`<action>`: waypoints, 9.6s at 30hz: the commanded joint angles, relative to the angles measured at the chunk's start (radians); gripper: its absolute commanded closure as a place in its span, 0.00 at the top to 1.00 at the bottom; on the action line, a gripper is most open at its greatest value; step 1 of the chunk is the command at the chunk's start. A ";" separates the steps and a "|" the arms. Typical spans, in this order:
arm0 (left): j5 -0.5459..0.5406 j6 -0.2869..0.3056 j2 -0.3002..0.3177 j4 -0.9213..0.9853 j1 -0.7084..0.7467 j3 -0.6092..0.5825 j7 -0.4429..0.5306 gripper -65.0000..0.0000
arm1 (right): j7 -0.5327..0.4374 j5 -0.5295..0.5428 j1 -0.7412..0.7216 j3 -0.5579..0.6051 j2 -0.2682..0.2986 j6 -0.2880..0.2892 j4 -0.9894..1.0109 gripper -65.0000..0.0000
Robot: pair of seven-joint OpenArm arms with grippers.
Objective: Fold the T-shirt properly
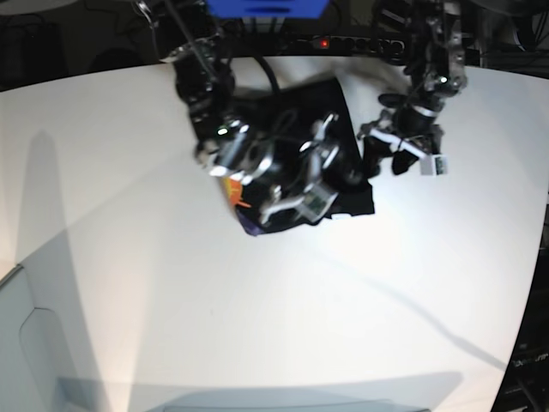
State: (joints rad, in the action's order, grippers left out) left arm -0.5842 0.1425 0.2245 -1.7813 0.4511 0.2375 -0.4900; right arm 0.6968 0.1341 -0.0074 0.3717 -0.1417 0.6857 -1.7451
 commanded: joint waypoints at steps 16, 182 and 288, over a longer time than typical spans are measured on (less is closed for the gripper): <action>-0.023 0.009 -0.003 -0.108 0.102 0.078 0.014 0.58 | -0.013 0.003 0.100 -0.122 -0.002 0.012 -0.117 0.52; 0.467 0.297 -0.158 0.553 -1.124 -1.285 -0.207 0.56 | -0.013 0.000 0.175 -0.969 0.133 0.012 -0.257 0.39; 0.545 0.299 -0.238 -0.226 0.309 0.550 -0.197 0.39 | -0.512 0.129 0.679 -0.451 0.299 0.012 -0.184 0.00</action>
State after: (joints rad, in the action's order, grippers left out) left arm -0.0261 0.4389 -0.0204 -1.9949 0.7532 0.7856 -0.7074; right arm 0.2218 0.2398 0.6754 -0.0853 0.1612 0.6865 -1.9106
